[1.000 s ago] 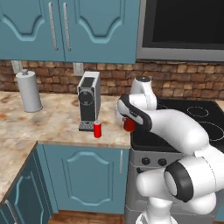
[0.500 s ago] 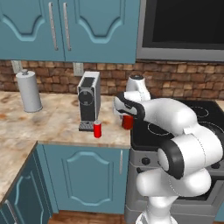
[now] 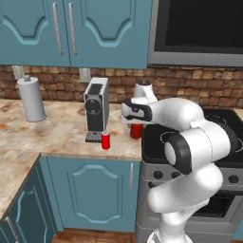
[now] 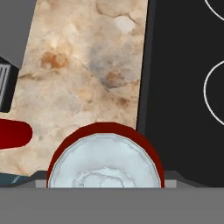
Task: Four empty soda cans are scattered around the kitchen. Gather all the cans and cluster them next to the stove for recycling.
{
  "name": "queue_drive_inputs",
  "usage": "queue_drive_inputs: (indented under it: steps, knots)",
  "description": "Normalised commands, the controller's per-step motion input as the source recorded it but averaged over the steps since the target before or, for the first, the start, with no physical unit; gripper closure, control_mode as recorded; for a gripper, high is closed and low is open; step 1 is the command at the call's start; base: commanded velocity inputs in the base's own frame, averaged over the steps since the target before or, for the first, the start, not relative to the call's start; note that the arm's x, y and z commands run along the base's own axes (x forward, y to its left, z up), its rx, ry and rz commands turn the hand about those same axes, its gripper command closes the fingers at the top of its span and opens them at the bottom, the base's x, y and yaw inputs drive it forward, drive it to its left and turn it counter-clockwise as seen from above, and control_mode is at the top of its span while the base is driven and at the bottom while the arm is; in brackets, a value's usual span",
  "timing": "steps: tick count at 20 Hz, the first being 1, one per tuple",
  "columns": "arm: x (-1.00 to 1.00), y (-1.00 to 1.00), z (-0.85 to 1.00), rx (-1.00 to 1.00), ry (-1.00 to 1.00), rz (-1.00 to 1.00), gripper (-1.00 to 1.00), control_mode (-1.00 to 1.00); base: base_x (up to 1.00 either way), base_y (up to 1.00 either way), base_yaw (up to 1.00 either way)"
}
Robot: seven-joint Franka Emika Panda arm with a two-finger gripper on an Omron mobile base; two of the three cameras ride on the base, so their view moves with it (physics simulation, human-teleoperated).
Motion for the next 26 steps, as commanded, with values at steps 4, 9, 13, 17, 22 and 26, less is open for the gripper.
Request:
queue_drive_inputs:
  steps: [4,9,13,17,22,26]
  knots:
    - [0.33,0.00,-0.17,0.00,0.03,0.00,1.00,-1.00,0.00,0.00,0.00]
    - [0.38,-0.04,-0.15,0.00,0.01,0.00,1.00,-1.00,0.00,0.00,0.00]
    - [0.37,-0.04,-0.17,0.00,0.00,0.00,1.00,-1.00,0.00,0.00,0.00]
    - [0.35,-0.02,-0.20,0.00,0.00,0.00,1.00,-1.00,0.00,0.00,0.00]
    - [0.27,-0.05,-0.23,0.00,0.00,0.00,1.00,-1.00,0.00,0.00,0.00]
    - [0.26,-0.02,-0.25,0.00,0.00,0.00,1.00,-1.00,0.00,0.00,0.00]
